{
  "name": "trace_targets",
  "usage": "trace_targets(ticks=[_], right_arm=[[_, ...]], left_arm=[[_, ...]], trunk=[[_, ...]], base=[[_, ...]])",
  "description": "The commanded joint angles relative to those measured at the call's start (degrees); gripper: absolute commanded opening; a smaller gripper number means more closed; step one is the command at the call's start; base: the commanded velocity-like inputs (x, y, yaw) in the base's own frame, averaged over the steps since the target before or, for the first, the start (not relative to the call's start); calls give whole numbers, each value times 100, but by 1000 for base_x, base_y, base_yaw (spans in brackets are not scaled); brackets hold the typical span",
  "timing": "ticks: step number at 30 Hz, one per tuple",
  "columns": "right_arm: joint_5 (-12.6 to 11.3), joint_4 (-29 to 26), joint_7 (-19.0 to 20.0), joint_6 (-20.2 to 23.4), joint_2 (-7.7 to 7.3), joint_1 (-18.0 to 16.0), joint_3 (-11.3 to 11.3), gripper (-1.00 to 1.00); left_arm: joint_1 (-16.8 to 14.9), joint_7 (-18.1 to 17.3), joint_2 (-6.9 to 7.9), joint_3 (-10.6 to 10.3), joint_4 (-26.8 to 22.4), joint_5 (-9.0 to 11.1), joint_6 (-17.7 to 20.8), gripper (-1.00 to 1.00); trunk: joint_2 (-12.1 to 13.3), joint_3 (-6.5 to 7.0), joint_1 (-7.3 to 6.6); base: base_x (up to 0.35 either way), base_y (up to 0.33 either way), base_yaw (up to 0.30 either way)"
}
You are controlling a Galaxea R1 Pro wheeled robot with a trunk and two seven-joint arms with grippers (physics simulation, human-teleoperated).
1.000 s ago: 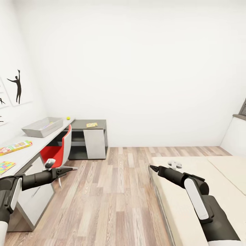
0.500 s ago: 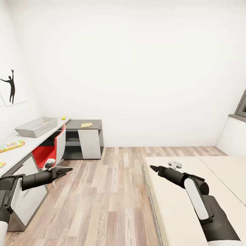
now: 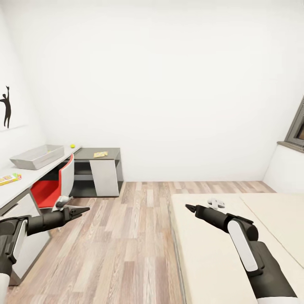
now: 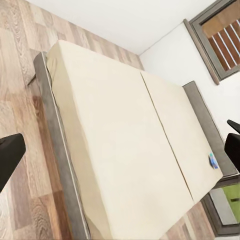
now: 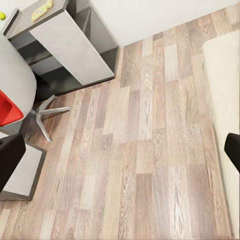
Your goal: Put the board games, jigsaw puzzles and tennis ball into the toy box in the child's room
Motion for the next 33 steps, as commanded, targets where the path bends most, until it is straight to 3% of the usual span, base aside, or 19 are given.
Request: trace_targets(ticks=[1, 33], right_arm=[[6, -2, 17, 26, 0, -4, -7, 100], [-2, -2, 17, 24, 0, -4, -7, 100]], left_arm=[[-5, -30, -1, 8, -1, -15, 55, 100], [-5, -30, -1, 8, -4, -15, 55, 100]], trunk=[[-11, -9, 4], [-11, -9, 4]], base=[[0, -272, 0], [0, -243, 0]])
